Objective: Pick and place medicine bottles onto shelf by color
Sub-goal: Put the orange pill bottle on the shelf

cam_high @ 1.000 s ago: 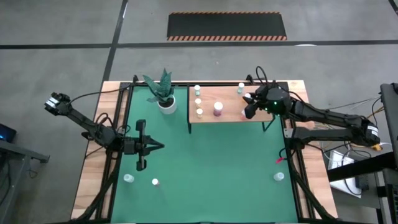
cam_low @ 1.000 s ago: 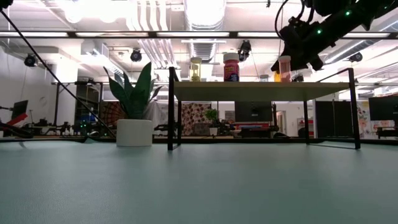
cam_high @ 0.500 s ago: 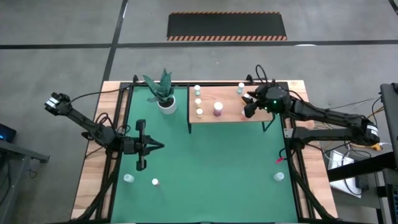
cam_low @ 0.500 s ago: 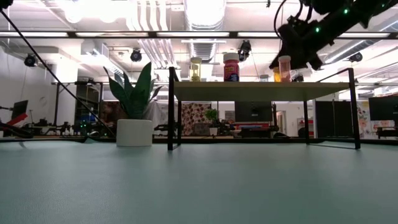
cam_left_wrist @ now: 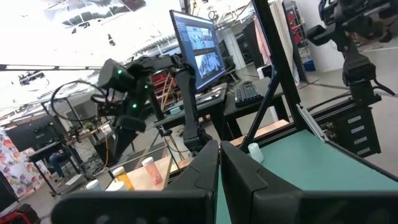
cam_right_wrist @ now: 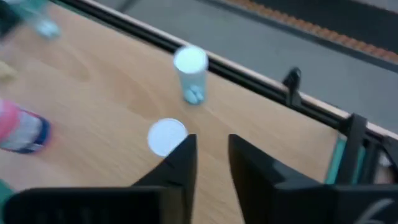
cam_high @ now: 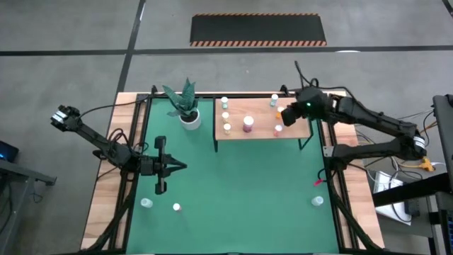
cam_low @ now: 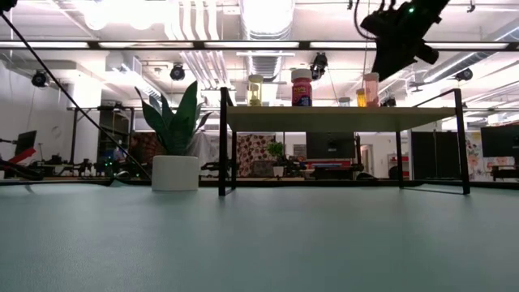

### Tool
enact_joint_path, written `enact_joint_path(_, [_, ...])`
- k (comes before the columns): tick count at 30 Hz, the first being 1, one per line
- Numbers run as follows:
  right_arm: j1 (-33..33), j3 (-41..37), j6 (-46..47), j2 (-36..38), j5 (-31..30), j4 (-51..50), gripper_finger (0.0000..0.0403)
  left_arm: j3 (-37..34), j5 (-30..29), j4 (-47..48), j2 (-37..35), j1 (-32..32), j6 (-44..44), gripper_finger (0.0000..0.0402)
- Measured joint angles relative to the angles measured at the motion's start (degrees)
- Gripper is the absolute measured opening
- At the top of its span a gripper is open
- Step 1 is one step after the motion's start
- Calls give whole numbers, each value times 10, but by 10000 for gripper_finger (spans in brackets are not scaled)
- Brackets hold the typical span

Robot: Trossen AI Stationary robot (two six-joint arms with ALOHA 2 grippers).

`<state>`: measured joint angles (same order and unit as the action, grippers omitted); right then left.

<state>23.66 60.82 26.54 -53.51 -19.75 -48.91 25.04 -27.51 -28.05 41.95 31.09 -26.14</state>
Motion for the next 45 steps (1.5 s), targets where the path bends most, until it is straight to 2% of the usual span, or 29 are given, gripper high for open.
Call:
enact_joint_path(4, [1, 39, 5, -59, -14, -50, 26, 0, 0, 0, 0, 0, 0, 0])
enact_joint_path(6, [3, 54, 3, -86, -12, -56, 14, 0, 0, 0, 0, 0, 0, 0])
enact_joint_path(12, [4, 100, 0, -149, -13, -99, 9, 0, 0, 0, 0, 0, 0, 0])
enact_joint_path(20, [14, 136, 0, -156, -12, -156, 9, 0, 0, 0, 0, 0, 2, 0])
enact_joint_path(27, [26, 119, -1, -144, 12, -155, 8, 0, 0, 0, 0, 0, 2, 0])
enact_joint_path(45, [26, 63, -10, -148, 67, -75, 8, 0, 0, 0, 0, 0, 2, 0])
